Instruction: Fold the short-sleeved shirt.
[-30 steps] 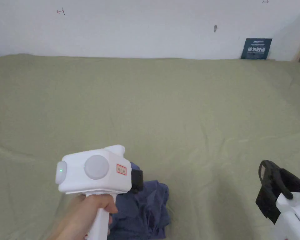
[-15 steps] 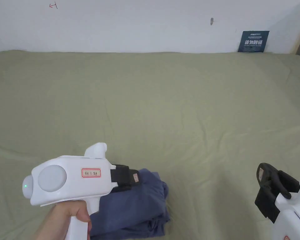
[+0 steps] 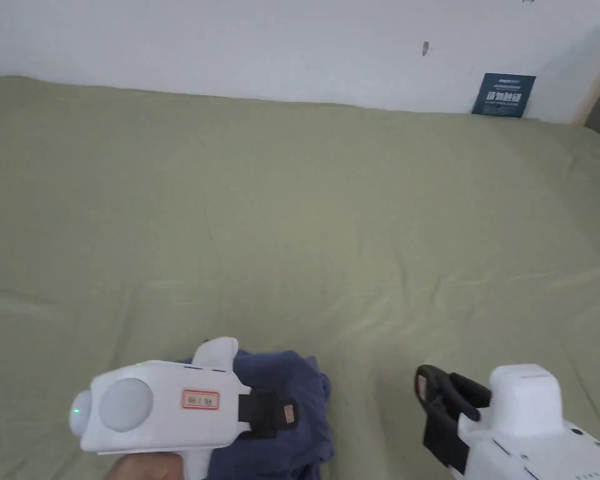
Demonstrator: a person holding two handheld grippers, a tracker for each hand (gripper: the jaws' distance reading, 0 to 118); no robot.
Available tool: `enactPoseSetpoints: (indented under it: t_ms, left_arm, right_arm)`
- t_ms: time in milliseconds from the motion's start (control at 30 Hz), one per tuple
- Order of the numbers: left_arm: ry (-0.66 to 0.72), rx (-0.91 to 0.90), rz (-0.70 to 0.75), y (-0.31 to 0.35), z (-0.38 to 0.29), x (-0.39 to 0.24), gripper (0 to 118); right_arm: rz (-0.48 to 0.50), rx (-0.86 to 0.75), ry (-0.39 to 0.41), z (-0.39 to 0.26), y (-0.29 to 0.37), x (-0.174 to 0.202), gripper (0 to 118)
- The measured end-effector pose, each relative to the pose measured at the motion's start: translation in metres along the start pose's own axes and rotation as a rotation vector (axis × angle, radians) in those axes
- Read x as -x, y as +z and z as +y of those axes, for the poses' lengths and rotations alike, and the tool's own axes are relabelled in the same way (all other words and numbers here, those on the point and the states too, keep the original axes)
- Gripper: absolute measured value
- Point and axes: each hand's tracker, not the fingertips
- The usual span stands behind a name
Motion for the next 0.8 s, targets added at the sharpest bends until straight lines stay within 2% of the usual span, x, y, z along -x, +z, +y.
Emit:
enactPoseSetpoints:
  t_ms: [67, 133, 200, 300, 400, 433, 467, 500, 533, 633, 733, 767, 800]
  left_arm:
    - [-0.003, -0.070, 0.008, 0.035, 0.005, 0.002, 0]
    - [0.006, -0.116, 0.077, 0.064, 0.010, 0.013, 0]
    - [0.009, -0.140, 0.157, 0.082, 0.014, 0.036, 0]
    - [0.059, -0.129, 0.254, 0.095, 0.014, 0.070, 0]
    - [0.109, -0.094, 0.218, 0.093, 0.012, 0.093, 1]
    - [0.124, -0.077, 0.191, 0.091, 0.011, 0.099, 13]
    - [0.140, -0.059, 0.140, 0.087, 0.010, 0.104, 56]
    - [0.162, -0.042, 0.101, 0.084, 0.010, 0.108, 97]
    - [0.192, -0.036, 0.044, 0.076, 0.010, 0.114, 118]
    - [0.243, -0.020, -0.052, 0.052, 0.009, 0.130, 117]
    - [0.281, -0.007, -0.187, 0.023, 0.009, 0.133, 117]
    - [0.274, -0.021, -0.204, 0.017, 0.010, 0.132, 115]
    - [0.279, -0.019, -0.196, 0.014, 0.013, 0.130, 107]
  right_arm:
    - [0.198, 0.097, -0.096, 0.008, -0.032, 0.006, 0]
    - [0.364, 0.197, -0.203, 0.006, -0.070, 0.008, 0]
    - [0.494, 0.311, -0.333, -0.003, -0.111, 0.005, 0]
    - [0.560, 0.437, -0.458, -0.028, -0.162, -0.003, 0]
    - [0.608, 0.547, -0.591, -0.058, -0.200, -0.025, 0]
    - [0.639, 0.562, -0.678, -0.068, -0.206, -0.034, 0]
    - [0.710, 0.552, -0.782, -0.077, -0.211, -0.044, 0]
    - [0.754, 0.531, -0.848, -0.080, -0.212, -0.050, 0]
    - [0.763, 0.526, -0.856, -0.080, -0.210, -0.053, 0]
    - [0.757, 0.521, -0.821, -0.083, -0.204, -0.055, 0]
    - [0.758, 0.516, -0.862, -0.084, -0.202, -0.053, 0]
    - [0.755, 0.515, -0.863, -0.083, -0.201, -0.052, 0]
    - [0.745, 0.513, -0.857, -0.080, -0.198, -0.050, 0]
